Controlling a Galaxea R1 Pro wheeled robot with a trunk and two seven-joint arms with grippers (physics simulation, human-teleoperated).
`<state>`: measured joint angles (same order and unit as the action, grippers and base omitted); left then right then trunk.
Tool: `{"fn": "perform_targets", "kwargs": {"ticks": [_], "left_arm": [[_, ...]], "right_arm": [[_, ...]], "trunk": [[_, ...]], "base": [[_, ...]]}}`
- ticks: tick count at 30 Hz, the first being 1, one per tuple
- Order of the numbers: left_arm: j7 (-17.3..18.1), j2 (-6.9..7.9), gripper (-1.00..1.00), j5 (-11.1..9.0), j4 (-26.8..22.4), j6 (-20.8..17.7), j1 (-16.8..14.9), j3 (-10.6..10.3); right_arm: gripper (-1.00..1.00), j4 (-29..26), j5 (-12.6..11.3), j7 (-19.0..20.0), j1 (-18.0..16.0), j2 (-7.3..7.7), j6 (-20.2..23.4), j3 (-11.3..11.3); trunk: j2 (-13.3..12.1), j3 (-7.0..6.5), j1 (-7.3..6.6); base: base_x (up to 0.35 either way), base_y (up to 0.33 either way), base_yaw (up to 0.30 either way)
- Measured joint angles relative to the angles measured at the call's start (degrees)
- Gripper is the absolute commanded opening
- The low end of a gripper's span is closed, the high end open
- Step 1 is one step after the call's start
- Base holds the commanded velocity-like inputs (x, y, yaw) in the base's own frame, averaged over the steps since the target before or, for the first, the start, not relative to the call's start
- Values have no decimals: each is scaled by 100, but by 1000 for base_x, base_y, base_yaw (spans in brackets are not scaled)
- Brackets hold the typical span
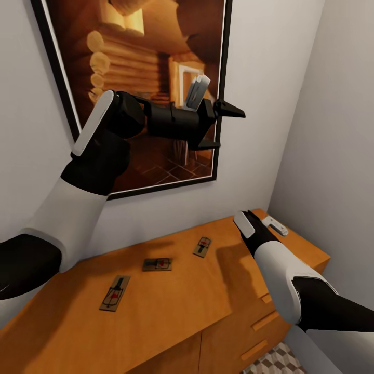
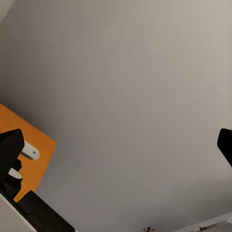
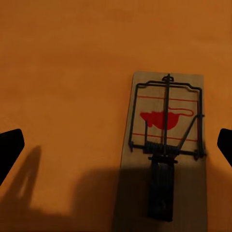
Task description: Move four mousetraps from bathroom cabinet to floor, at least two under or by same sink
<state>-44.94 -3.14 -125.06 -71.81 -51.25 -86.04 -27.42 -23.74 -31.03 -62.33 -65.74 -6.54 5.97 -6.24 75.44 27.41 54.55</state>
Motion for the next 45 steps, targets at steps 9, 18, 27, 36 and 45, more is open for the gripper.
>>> {"fn": "perform_targets", "kwargs": {"ticks": [9, 18, 27, 36, 45], "left_arm": [[-1, -31, 100, 0, 0, 0, 0, 0], [4, -38, 100, 0, 1, 0, 1, 0], [3, -38, 100, -1, 2, 1, 1, 0], [3, -35, 100, -1, 1, 1, 1, 0], [-3, -37, 100, 0, 1, 8, 1, 0]], "right_arm": [[100, 1, -4, -7, 29, 21, -7, 0], [100, -131, 12, -2, 30, 87, -13, 32], [-100, -342, 26, -10, 31, 98, -15, 26], [-100, -354, 19, 10, 31, 106, -10, 19], [-100, -524, -13, 46, 109, 142, 73, 14]], "trunk": [[361, 162, 198], [723, 321, 394], [1006, 448, 549], [1006, 448, 549], [1006, 448, 549]], "base": [[0, 0, 0], [0, 0, 0], [0, 0, 0], [0, 0, 0], [0, 0, 0]]}}
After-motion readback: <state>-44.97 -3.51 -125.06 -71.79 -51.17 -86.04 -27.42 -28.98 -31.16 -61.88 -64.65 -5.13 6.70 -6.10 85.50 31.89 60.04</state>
